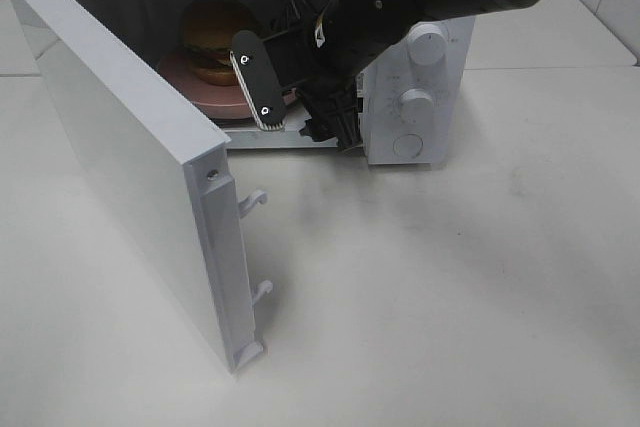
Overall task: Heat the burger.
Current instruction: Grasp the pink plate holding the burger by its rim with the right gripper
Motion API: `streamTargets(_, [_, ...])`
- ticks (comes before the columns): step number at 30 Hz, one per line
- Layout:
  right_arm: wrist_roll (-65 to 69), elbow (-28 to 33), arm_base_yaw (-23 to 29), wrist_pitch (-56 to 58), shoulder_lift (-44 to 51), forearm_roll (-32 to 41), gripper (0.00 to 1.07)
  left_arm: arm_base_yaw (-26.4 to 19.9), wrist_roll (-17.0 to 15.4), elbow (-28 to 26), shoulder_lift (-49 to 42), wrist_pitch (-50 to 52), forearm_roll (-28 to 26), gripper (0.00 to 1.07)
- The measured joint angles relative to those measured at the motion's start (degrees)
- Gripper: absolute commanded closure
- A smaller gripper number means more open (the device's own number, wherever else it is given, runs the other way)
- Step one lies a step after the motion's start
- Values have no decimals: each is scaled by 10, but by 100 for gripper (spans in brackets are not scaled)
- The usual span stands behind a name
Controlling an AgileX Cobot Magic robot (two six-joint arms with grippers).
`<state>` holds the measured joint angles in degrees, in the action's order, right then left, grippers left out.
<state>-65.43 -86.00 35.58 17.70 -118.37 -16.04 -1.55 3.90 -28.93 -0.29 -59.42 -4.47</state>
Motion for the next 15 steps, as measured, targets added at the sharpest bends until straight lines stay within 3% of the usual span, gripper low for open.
streamTargets(15, [14,-128,0,17,-103,28,26,0,0,0,0,0,0,17])
